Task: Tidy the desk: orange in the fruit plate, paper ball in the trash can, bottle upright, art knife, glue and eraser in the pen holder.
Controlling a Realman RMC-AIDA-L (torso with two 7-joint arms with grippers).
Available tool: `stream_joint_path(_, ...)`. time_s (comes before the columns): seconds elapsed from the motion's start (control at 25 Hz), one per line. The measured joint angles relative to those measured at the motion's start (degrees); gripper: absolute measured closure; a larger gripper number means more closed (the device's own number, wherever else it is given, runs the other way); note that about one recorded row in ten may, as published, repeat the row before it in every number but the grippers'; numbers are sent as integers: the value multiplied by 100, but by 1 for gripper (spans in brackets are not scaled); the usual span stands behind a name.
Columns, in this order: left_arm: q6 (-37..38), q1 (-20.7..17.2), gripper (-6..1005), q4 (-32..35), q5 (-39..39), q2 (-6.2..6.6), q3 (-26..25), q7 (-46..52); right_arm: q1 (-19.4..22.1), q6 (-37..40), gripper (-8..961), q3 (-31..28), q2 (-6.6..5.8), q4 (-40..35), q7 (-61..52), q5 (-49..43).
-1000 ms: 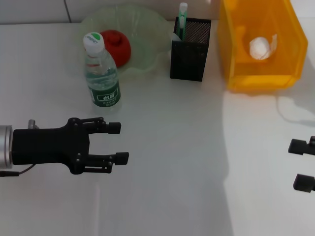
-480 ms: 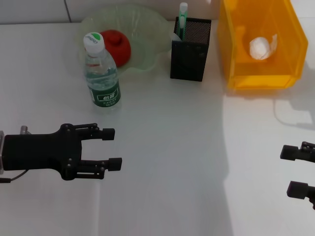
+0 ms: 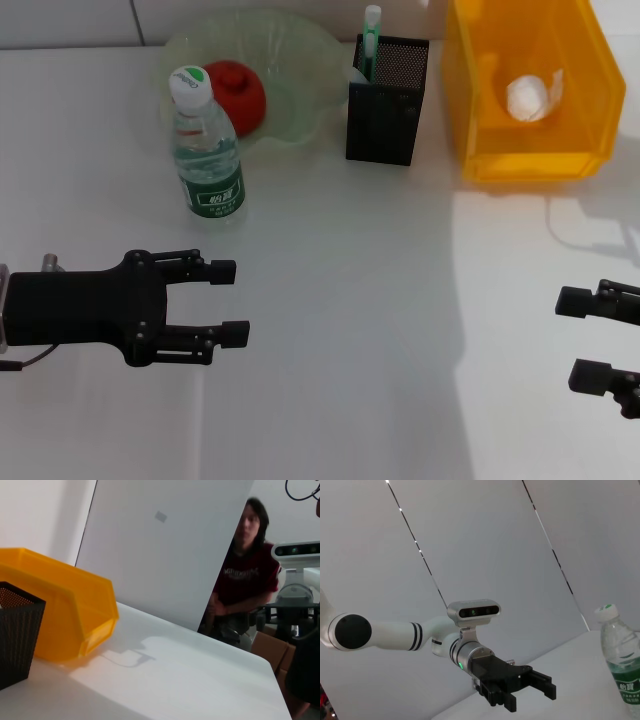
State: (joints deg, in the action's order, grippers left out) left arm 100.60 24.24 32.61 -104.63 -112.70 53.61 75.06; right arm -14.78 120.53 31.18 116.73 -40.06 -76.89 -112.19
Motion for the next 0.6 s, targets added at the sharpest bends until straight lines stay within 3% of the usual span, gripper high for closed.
stream_joint_path(0.44,96,30,197,0,13,-8,0,0,-127,-35,142,3,-1,129,16,-5)
stream_joint_path(0.6,114,35,197,2,13,-11,1,0,-241,-206,142,11,96,166,57,-5)
